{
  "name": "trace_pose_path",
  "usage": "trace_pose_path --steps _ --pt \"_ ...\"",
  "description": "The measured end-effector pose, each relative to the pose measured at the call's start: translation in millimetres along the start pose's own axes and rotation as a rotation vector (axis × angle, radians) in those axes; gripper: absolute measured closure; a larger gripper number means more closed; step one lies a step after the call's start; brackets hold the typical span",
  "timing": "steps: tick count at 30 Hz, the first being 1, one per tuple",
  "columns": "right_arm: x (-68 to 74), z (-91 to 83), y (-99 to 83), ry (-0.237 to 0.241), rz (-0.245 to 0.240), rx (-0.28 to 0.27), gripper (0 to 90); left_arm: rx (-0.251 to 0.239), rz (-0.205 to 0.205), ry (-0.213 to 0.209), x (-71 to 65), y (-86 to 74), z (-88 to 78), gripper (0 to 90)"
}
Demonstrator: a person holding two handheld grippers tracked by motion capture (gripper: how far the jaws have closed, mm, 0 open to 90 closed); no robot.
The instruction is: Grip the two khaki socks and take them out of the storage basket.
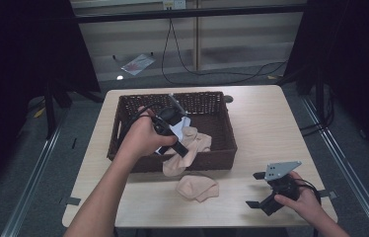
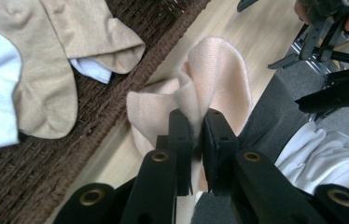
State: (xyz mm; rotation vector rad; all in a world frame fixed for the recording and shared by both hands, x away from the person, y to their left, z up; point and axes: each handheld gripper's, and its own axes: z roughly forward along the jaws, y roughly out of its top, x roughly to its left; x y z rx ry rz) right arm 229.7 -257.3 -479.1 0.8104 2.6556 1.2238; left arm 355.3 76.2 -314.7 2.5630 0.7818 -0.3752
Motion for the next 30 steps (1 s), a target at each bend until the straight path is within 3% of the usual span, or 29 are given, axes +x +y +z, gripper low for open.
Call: trace_pose_path --steps 16,18,22,25,30 --pt "0.0 0.0 -0.1 -0.002 0.001 0.000 0.9 -0.003 0.020 -0.034 -0.6 -5.4 26.6 80.5" --pt "0.4 -0.1 0.0 -0.006 0.001 0.001 0.9 -0.004 0.006 -0.041 -0.2 -7.0 29.7 72.6" --pt "0.1 0.1 -0.1 0.000 -0.001 0.000 0.9 -0.028 -0.004 -0.031 0.1 -10.7 33.8 48.1" --pt "-0.1 0.4 0.1 -0.002 -0.002 0.001 0.9 -0.025 0.022 -0.015 1.6 -15.2 34.9 33.8" --pt "0.5 1.3 1.3 -0.003 -0.006 0.005 0.9 -0.028 0.026 0.025 4.6 -27.7 36.5 21.9"
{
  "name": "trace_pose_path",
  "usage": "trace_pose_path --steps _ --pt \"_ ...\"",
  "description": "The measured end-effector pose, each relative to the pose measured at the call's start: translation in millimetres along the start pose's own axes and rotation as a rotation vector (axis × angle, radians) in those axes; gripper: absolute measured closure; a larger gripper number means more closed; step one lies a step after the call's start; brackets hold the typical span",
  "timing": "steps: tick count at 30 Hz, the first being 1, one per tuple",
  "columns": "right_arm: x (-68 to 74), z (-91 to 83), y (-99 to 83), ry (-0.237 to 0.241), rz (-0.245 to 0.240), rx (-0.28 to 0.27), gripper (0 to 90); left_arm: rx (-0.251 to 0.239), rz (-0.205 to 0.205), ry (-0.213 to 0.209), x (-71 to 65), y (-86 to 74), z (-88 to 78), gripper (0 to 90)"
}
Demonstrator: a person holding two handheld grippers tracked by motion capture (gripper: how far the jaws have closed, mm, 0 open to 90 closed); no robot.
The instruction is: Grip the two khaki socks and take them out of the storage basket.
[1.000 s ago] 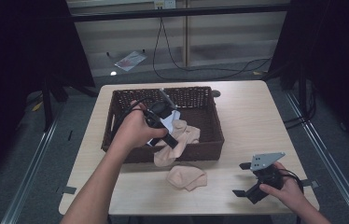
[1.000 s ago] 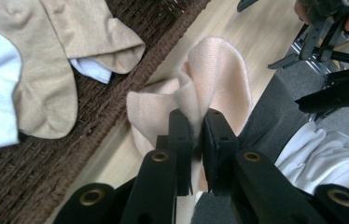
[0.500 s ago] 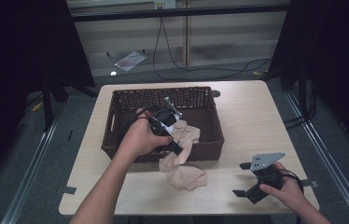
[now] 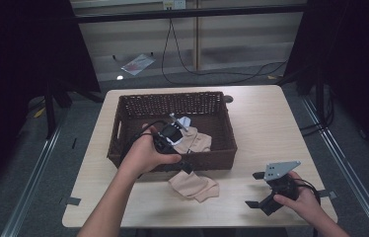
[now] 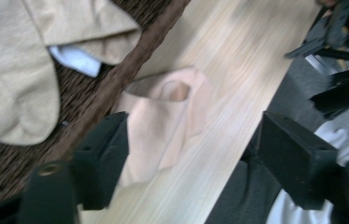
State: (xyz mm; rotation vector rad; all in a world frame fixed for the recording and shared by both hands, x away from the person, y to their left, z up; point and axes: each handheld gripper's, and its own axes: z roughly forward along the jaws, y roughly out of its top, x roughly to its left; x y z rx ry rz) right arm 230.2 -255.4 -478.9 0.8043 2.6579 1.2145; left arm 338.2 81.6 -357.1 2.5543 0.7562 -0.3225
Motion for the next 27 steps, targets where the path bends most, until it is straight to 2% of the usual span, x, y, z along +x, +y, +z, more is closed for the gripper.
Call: trace_pose_path --steps 4,6,8,11,16,19,23,27 --pt "0.2 1.7 0.4 0.003 -0.001 0.002 0.9 -0.025 0.002 0.022 0.1 -10.9 1.1 19.4" --pt "0.4 1.6 0.5 0.003 -0.003 0.003 0.9 -0.025 0.022 0.032 0.0 -15.9 1.2 18.0" --pt "0.4 1.2 0.6 0.002 -0.003 0.001 0.9 -0.027 0.016 0.042 0.7 -21.0 3.9 17.1" --pt "0.4 1.7 0.4 0.002 0.002 0.002 0.9 -0.032 0.011 0.044 4.6 -29.3 10.9 15.4" --pt "0.6 1.2 0.4 0.001 -0.001 0.002 0.9 -0.022 0.034 0.061 7.0 -41.6 22.5 13.9" --pt "0.0 1.4 0.1 0.002 -0.001 0.002 0.9 -0.034 0.047 0.073 5.7 -48.5 28.5 13.6" --pt "0.8 1.9 0.1 0.005 0.001 0.002 0.9 -0.059 0.050 0.066 3.9 -56.0 38.2 13.6" --pt "0.7 2.1 -0.4 0.002 -0.002 0.005 0.9 -0.048 0.062 0.071 1.6 -59.3 50.3 13.6"
